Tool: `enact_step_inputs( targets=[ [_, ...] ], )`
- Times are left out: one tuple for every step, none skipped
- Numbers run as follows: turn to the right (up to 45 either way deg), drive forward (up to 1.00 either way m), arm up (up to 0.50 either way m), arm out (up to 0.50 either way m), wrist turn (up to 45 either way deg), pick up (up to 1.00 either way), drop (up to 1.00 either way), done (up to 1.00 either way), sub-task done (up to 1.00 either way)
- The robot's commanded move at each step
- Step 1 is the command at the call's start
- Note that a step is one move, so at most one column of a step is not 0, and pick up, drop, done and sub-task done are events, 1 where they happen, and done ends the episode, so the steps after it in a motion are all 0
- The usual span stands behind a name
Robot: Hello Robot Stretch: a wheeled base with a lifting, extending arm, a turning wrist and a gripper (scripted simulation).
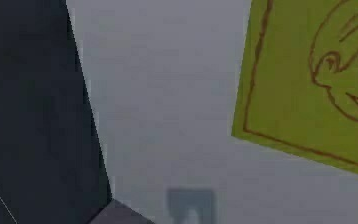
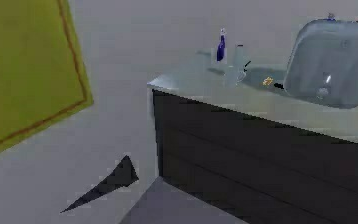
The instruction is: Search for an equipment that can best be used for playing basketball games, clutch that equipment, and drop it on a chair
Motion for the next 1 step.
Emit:
enact_step_inputs(
  targets=[
    [-45.0, 0.00, 0.00, 0.00, 0.0, 0.00, 0.00, 0.00, 0.00]
  ],
)
